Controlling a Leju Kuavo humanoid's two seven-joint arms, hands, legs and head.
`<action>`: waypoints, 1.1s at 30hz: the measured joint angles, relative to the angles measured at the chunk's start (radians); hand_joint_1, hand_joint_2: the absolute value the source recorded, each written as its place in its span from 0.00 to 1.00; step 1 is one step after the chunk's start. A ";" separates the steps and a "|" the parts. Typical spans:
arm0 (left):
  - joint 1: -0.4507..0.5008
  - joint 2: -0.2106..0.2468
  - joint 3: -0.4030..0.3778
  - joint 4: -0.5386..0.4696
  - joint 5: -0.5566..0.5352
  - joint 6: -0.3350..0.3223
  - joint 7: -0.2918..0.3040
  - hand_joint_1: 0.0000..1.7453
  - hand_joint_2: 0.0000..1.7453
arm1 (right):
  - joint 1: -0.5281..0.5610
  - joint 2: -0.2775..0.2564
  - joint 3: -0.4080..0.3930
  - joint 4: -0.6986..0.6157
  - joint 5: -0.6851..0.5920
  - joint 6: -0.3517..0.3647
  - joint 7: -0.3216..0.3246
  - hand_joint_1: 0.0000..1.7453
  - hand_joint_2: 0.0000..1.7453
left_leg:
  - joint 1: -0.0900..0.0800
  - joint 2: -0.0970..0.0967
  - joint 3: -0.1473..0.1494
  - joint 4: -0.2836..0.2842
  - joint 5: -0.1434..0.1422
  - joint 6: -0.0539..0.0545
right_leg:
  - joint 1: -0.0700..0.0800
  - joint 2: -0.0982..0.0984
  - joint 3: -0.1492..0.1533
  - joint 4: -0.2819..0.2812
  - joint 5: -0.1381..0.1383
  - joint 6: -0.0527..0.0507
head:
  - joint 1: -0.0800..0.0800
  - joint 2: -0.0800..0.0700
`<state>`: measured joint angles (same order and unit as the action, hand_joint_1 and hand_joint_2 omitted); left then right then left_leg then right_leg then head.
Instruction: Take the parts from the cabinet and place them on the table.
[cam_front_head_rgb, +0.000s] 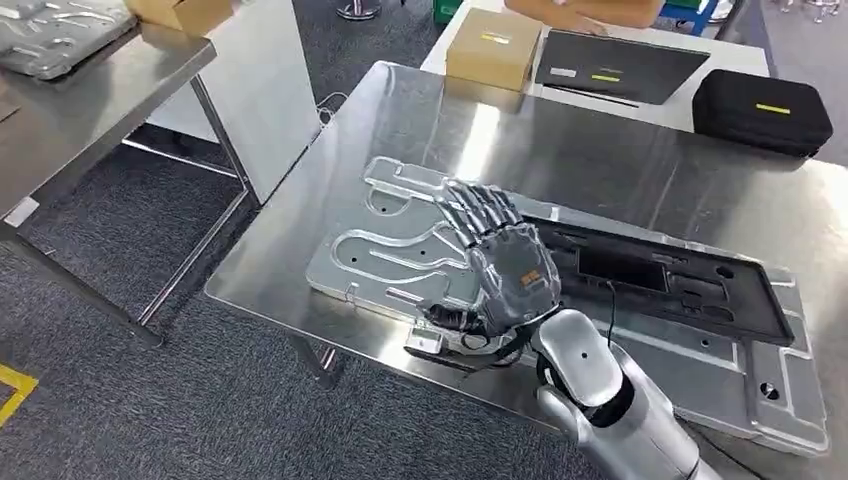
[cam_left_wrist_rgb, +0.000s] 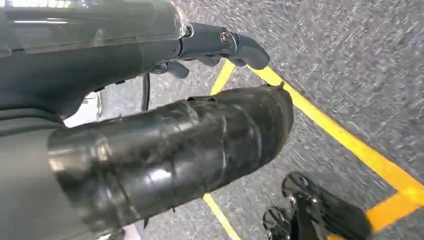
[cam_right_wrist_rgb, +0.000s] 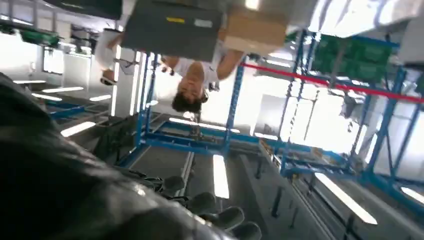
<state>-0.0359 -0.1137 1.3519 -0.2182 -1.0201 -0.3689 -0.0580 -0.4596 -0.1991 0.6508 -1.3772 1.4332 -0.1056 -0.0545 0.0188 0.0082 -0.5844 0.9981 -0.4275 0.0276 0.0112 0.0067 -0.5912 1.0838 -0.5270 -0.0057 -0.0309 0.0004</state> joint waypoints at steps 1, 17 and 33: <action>0.000 0.000 0.000 0.000 -0.003 0.003 0.005 0.00 0.00 | 0.002 -0.001 0.009 -0.017 -0.003 0.005 0.002 0.00 0.00 | 0.000 0.002 0.000 -0.003 0.000 0.001 | -0.005 0.000 -0.030 0.065 -0.037 0.005 | 0.000 0.000; -0.009 -0.046 -0.006 -0.058 -0.070 0.107 0.046 0.00 1.00 | 0.125 0.006 0.066 -0.169 -0.009 -0.013 0.040 0.00 0.00 | 0.018 -0.001 -0.085 0.219 -0.165 -0.044 | -0.021 -0.006 -0.022 -0.054 0.094 -0.030 | -0.003 0.000; -0.017 -0.066 -0.006 -0.092 -0.077 0.108 0.044 0.00 1.00 | 0.289 0.010 0.067 -0.177 -0.018 -0.043 0.035 0.00 1.00 | -0.015 -0.002 0.045 -0.015 -0.029 0.021 | -0.013 -0.006 -0.145 0.164 -0.048 0.018 | -0.001 0.000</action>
<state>-0.0524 -0.1793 1.3462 -0.3105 -1.0975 -0.2613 -0.0141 -0.1704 -0.1888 0.7176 -1.5541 1.4153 -0.1488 -0.0198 0.0037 0.0066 -0.5394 0.9828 -0.4565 0.0487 -0.0014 0.0004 -0.7365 1.2481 -0.5748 0.0120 -0.0317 0.0000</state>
